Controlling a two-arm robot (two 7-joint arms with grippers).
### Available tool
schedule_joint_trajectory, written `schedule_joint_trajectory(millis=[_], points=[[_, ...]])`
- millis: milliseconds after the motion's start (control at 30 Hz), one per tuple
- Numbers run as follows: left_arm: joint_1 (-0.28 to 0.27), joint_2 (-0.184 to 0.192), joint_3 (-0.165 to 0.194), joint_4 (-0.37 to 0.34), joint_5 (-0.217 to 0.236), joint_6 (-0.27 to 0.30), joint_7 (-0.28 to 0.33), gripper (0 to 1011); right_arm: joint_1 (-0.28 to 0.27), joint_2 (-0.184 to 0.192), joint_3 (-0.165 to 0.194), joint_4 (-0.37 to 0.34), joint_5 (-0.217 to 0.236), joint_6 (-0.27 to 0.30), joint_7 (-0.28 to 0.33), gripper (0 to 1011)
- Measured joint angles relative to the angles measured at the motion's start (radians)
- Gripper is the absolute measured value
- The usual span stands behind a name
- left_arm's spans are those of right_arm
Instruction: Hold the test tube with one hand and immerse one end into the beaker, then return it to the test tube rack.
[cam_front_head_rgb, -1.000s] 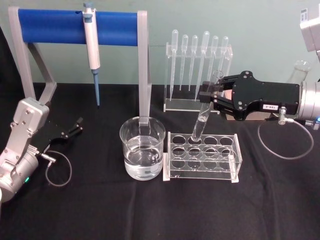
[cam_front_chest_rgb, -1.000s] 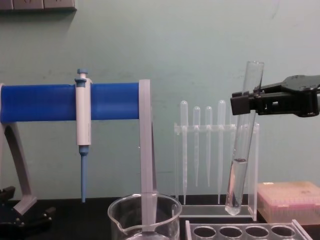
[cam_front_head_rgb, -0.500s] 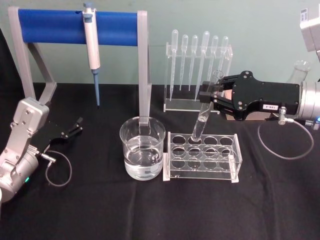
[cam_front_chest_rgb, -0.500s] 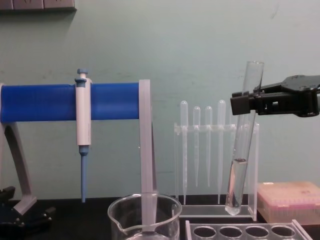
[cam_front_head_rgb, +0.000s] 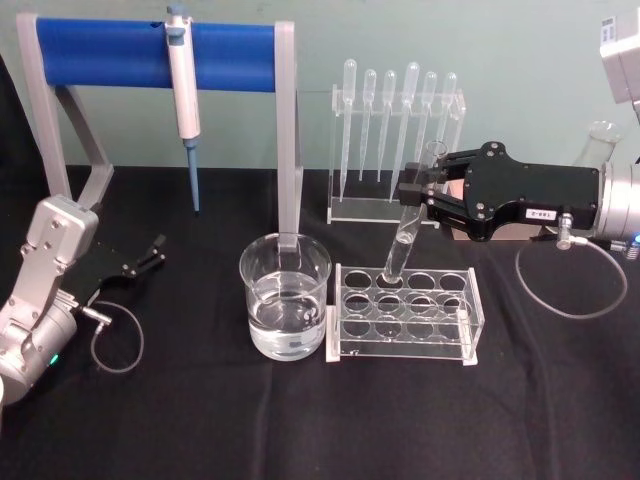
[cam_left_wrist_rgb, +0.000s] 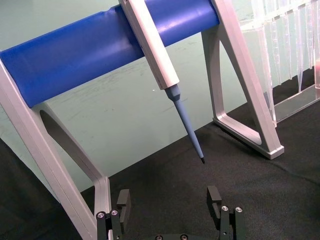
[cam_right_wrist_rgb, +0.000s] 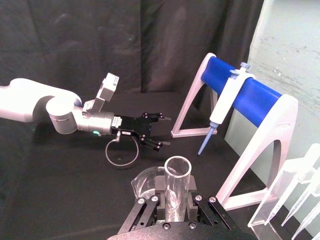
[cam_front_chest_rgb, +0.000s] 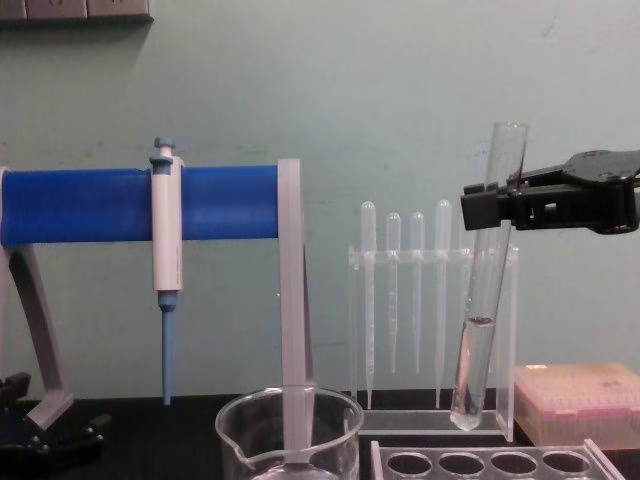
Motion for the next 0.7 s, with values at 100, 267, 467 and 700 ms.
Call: schedule_joint_trajectory(millis=[100,267,467,700], points=[[0.000,0.000,0.000,0.000,0.000,0.000,0.000,1000,0.000,0.000,0.000,0.000,0.000,0.000,0.000,226],[0.000,0.000,0.000,0.000,0.000,0.000,0.000,1000,0.000,0.000,0.000,0.000,0.000,0.000,0.000,227],[0.000,0.000,0.000,0.000,0.000,0.000,0.000,1000,0.000,0.000,0.000,0.000,0.000,0.000,0.000,226],[0.000,0.000,0.000,0.000,0.000,0.000,0.000,1000,0.000,0.000,0.000,0.000,0.000,0.000,0.000,226]])
